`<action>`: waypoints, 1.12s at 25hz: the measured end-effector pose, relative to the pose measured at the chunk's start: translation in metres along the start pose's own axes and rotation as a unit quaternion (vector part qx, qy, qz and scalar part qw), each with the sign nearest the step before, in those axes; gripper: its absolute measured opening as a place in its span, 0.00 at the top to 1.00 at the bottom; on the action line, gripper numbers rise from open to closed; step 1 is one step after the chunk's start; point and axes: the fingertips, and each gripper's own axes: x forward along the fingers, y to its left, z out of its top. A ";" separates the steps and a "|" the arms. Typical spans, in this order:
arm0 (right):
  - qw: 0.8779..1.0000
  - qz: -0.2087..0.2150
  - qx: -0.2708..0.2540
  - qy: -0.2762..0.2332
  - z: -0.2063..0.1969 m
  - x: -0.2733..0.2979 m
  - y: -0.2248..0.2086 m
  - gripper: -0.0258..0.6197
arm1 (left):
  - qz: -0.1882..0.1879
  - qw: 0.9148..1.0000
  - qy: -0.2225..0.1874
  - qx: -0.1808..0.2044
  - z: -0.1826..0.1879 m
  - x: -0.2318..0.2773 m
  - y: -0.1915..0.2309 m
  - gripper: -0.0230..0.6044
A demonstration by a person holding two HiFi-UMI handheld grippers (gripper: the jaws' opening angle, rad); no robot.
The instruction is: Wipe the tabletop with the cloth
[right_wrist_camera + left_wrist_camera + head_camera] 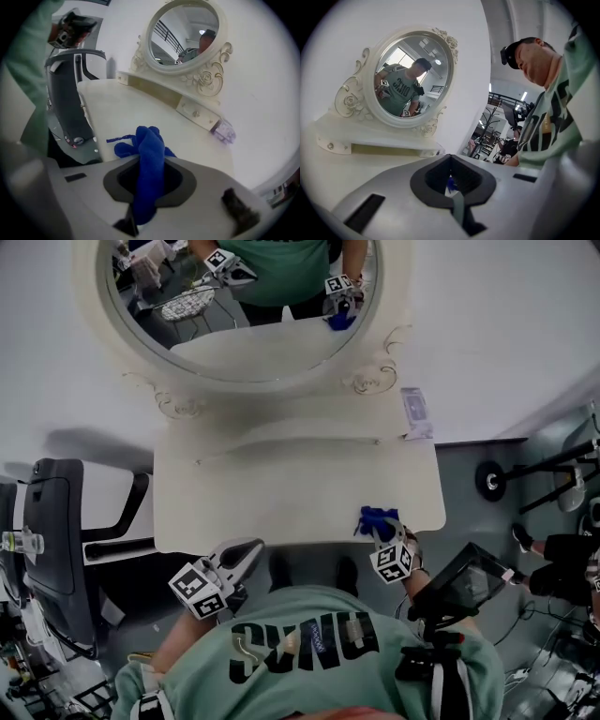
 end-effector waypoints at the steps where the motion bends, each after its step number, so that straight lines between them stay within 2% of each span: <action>1: 1.000 0.010 0.008 0.002 -0.010 -0.012 0.016 0.87 | -0.005 1.000 0.002 0.000 0.000 0.005 -0.001 0.95; 4: 0.999 0.031 0.023 0.011 -0.025 -0.028 0.042 0.87 | -0.014 1.000 0.004 -0.003 0.001 0.016 -0.004 0.95; 7: 0.998 0.035 0.053 -0.004 -0.020 -0.025 0.030 0.87 | -0.019 1.000 0.005 -0.006 0.001 0.025 -0.008 0.95; 10: 0.994 -0.011 0.101 -0.027 -0.003 0.000 -0.040 0.86 | -0.016 1.000 0.011 -0.005 -0.001 0.030 -0.011 0.95; 13: 0.990 -0.080 0.106 -0.045 0.033 0.035 -0.134 0.86 | -0.009 1.000 0.017 -0.007 -0.004 0.031 -0.010 0.95; 16: 0.986 -0.118 0.118 -0.025 0.048 0.074 -0.196 0.86 | -0.001 1.000 0.021 -0.008 -0.006 0.031 -0.009 0.95; 19: 0.981 -0.139 0.137 0.014 0.048 0.106 -0.226 0.86 | 0.008 1.000 0.026 -0.010 -0.008 0.027 -0.006 0.95; 22: 0.978 -0.151 0.136 0.035 0.046 0.117 -0.232 0.87 | 0.012 0.999 0.029 -0.010 -0.010 0.027 -0.003 0.95; 24: 0.981 -0.148 0.121 0.034 0.046 0.113 -0.225 0.87 | 0.011 0.999 0.030 -0.011 -0.009 0.029 -0.001 0.95; 28: 0.991 -0.108 0.069 0.027 0.016 0.071 -0.160 0.87 | -0.002 1.000 0.028 -0.010 -0.007 0.038 -0.003 0.95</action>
